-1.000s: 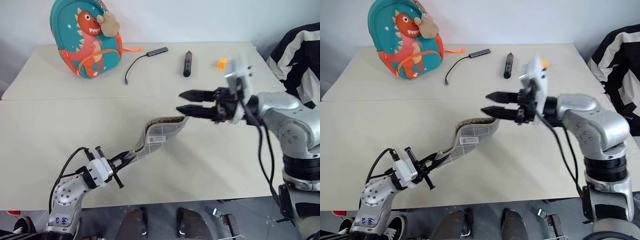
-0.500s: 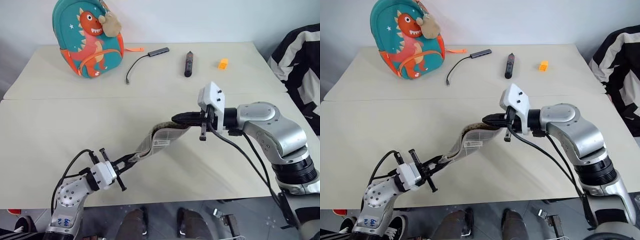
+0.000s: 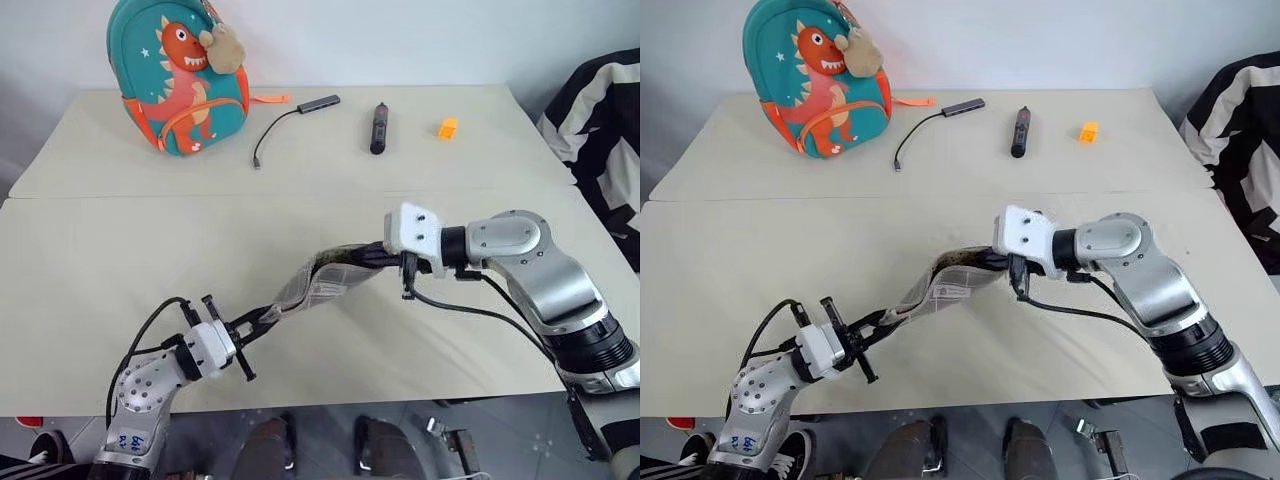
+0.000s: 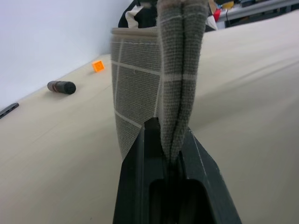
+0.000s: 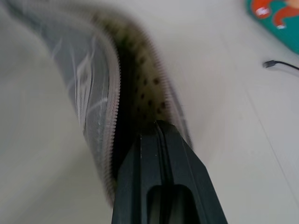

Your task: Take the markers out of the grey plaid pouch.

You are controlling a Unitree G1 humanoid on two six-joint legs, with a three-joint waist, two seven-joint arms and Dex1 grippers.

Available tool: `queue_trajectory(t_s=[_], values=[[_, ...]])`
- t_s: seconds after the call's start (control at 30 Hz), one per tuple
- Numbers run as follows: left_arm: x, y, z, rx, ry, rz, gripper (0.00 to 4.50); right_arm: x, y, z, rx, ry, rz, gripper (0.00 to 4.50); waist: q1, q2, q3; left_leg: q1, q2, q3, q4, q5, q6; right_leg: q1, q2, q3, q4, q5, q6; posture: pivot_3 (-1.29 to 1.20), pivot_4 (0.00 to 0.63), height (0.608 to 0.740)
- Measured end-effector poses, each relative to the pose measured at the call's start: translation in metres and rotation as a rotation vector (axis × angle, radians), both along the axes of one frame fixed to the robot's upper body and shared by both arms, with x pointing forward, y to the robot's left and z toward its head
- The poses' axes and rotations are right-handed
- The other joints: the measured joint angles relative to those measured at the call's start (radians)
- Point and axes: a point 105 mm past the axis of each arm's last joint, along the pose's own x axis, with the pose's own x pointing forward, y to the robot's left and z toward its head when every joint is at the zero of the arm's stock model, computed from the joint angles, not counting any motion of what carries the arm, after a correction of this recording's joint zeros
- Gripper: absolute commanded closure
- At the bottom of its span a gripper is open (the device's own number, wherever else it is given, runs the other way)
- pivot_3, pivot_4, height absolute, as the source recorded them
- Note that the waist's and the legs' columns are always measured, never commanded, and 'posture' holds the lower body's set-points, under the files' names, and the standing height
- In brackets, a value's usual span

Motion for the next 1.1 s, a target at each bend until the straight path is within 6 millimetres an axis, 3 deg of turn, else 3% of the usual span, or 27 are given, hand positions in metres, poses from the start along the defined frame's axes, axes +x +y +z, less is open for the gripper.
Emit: queue_trajectory(t_s=[0.23,0.4,0.57,0.77,0.87,1.1], values=[[0.000,-0.001,0.001,-0.011,0.012,0.002,4.50,0.002,0.000,0.014,0.085,0.025,0.003,4.49,0.000,0.000,0.000,0.000,0.001,0.000,0.001,0.000,0.000,0.000,0.001,0.000,0.001,0.001,0.000,0.00,0.150,0.740],[0.002,-0.002,0.000,-0.019,0.027,-0.001,4.50,-0.005,0.012,-0.005,0.011,0.027,0.034,4.49,-0.001,0.000,0.000,0.000,0.001,0.000,0.001,0.000,0.000,0.000,0.001,0.000,0.001,0.001,0.000,0.00,0.150,0.740],[0.006,-0.004,0.003,-0.028,0.045,-0.017,4.50,0.008,0.022,-0.030,-0.130,-0.038,-0.021,4.49,-0.002,0.000,0.000,0.000,0.001,0.001,0.001,0.001,-0.001,-0.001,0.001,0.000,0.001,0.002,-0.001,0.00,0.150,0.740],[0.008,-0.003,0.003,-0.098,0.111,-0.024,4.50,0.028,0.036,-0.015,-0.136,-0.127,-0.057,4.49,-0.005,0.000,0.000,0.000,0.003,0.002,0.001,0.001,-0.002,-0.001,0.002,-0.002,0.002,0.002,-0.002,0.00,0.150,0.740],[0.009,-0.002,0.001,-0.141,0.152,-0.013,4.50,0.025,0.050,-0.013,-0.063,-0.076,-0.045,3.92,-0.005,0.000,0.000,0.000,0.003,0.002,0.001,0.001,-0.002,-0.001,0.002,-0.004,0.002,0.002,-0.002,0.00,0.150,0.740],[0.010,-0.001,0.003,-0.236,0.223,-0.002,4.50,0.020,0.052,-0.010,-0.056,-0.062,-0.021,1.54,-0.002,0.000,0.000,0.000,0.004,0.001,0.004,0.001,-0.002,0.000,0.002,-0.007,0.004,0.003,-0.002,0.00,0.150,0.740]])
